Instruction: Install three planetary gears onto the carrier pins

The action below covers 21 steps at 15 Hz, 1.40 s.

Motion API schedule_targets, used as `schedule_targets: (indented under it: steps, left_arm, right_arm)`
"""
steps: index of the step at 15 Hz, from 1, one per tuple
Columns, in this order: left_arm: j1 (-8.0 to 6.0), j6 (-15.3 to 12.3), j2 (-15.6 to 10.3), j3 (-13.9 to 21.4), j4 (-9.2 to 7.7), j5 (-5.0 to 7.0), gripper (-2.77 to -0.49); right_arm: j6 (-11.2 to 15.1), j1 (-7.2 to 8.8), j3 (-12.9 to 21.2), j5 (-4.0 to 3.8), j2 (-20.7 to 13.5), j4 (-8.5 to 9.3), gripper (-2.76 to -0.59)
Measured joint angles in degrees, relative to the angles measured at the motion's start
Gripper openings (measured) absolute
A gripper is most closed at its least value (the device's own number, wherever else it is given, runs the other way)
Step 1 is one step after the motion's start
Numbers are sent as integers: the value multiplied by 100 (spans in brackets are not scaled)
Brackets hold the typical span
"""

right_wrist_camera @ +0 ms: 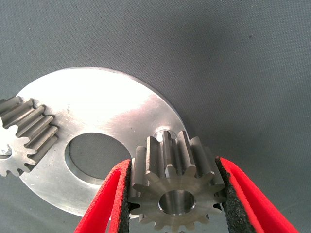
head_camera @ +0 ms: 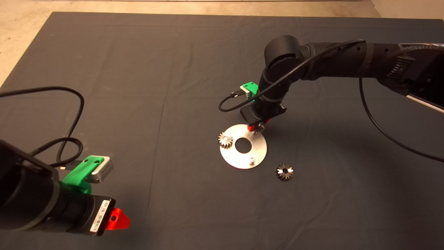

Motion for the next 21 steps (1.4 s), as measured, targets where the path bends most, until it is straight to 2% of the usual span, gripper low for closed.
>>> schedule_targets:
  steps: [9,21]
  left_arm:
    - [0,36,1,9,-38,0,-78]
    - [0,47,0,9,-58,2,-78]
  right_arm:
    - [-2,-15,-15,2,160,0,-228]
    - [-5,-20,-26,0,157,0,-228]
